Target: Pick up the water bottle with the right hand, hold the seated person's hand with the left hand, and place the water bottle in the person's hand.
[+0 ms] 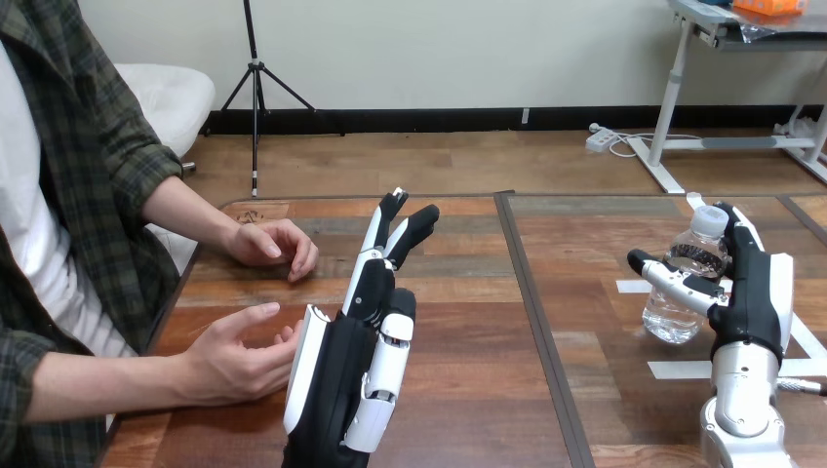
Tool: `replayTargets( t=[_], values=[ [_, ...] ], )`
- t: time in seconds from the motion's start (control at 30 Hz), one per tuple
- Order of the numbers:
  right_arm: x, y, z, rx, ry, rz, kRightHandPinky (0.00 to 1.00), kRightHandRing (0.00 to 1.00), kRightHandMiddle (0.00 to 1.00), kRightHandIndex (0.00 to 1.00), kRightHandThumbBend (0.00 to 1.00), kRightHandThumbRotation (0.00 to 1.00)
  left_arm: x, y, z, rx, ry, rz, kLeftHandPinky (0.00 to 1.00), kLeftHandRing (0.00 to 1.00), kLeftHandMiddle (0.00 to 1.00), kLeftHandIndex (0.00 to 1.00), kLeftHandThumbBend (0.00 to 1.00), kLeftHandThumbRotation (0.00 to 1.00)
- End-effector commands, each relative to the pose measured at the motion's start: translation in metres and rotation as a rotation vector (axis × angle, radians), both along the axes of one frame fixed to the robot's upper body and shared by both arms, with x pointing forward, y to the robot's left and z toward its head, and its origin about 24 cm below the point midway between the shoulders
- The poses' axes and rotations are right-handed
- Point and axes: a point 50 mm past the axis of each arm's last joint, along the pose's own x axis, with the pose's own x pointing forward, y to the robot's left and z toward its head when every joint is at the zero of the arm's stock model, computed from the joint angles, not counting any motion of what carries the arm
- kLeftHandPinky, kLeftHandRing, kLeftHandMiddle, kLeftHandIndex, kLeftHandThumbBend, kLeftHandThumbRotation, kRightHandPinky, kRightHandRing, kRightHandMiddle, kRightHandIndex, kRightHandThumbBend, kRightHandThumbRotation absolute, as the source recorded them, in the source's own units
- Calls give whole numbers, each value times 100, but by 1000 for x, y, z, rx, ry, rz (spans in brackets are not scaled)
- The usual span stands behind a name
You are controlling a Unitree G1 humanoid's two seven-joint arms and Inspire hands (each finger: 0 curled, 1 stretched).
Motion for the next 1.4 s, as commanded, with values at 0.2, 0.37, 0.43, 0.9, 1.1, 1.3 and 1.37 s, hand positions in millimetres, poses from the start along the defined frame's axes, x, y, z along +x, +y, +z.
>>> replayTargets(
  t=[0.2,0.37,0.43,0.9,1.1,1.3,1.37],
  values=[
    [28,1,32,-33,-52,29,90,92,91,88,72,0,5,-1,9,-17,-53,0,97,90,90,98,0,100],
    [29,1,33,-47,-37,34,89,92,91,88,71,0,5,-1,8,-17,-49,-2,97,90,89,98,0,100],
    [29,1,33,-48,-34,34,89,92,91,88,71,0,5,-1,9,-17,-49,-2,97,90,89,98,0,100],
    [33,2,34,-79,1,45,85,90,90,87,72,0,5,0,9,-10,-58,4,97,90,90,98,0,100],
    [33,2,34,-90,11,47,85,90,90,87,72,0,5,0,9,-11,-59,3,97,90,90,99,0,100],
    [34,2,34,-81,10,45,85,88,89,86,72,0,5,0,9,-16,-58,2,97,90,90,99,0,100],
    [34,2,34,-76,6,46,84,88,88,86,72,0,5,0,9,-15,-58,2,97,90,90,99,0,100]
  ],
)
